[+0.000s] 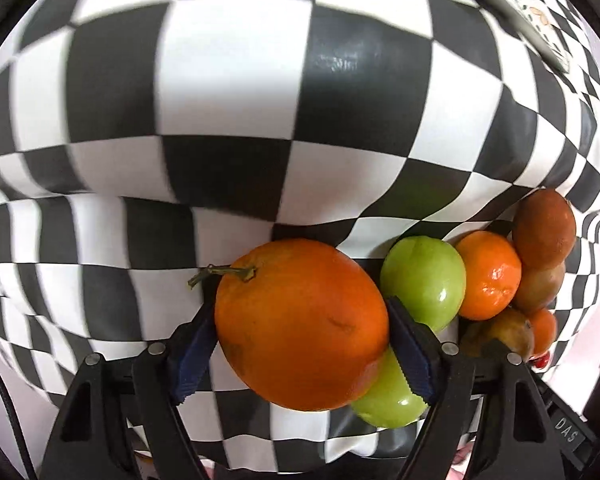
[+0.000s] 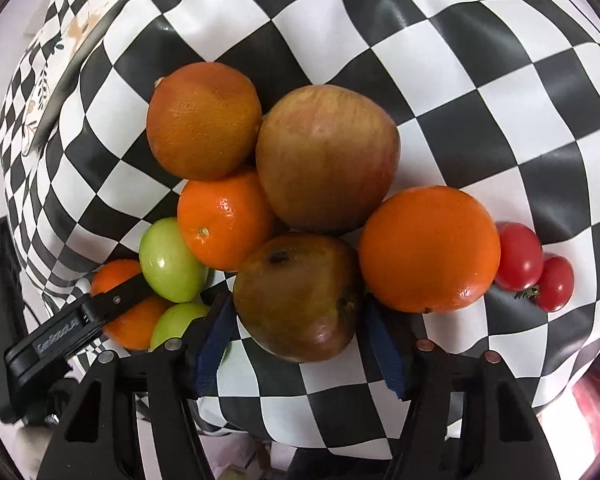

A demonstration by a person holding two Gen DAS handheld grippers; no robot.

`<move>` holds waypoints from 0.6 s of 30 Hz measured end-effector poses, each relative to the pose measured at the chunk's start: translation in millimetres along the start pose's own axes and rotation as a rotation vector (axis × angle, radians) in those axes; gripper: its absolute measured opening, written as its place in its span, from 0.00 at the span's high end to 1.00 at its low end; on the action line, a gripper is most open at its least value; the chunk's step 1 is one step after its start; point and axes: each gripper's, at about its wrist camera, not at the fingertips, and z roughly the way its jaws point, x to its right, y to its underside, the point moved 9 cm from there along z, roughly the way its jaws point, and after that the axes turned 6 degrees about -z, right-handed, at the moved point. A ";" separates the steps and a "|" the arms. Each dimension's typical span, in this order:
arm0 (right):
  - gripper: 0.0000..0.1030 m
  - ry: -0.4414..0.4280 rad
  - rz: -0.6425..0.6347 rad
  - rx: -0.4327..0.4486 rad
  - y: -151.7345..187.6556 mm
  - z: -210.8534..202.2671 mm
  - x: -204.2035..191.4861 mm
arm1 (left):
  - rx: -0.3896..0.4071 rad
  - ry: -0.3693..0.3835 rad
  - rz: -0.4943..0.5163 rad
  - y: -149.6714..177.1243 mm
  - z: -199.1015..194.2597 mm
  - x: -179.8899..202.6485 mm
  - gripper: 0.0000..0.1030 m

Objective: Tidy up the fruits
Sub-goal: 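Grasp the large orange with the left gripper while the right gripper grasps a brown pear, then place the orange and brown pear onto the floral plate with both grippers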

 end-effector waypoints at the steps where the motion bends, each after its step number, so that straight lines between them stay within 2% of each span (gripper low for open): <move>1: 0.35 0.001 -0.007 0.009 3.2 -0.7 -0.9 | 0.023 -0.016 0.008 4.5 -3.7 -3.2 0.24; 8: 0.36 -0.003 -0.069 0.062 24.1 -20.2 -19.2 | 0.060 -0.002 0.036 24.5 -46.1 -23.7 0.24; 11: 0.36 -0.018 -0.098 0.091 31.1 -28.1 -33.4 | 0.093 -0.003 0.056 23.2 -50.7 -13.0 0.24; 14: 0.36 -0.044 -0.122 0.109 37.2 -36.3 -46.2 | 0.110 0.010 0.052 13.1 -63.6 -11.1 0.24; 18: 0.36 -0.082 -0.159 0.119 28.5 -64.6 -58.9 | 0.137 0.053 0.056 -4.6 -107.6 -11.8 0.24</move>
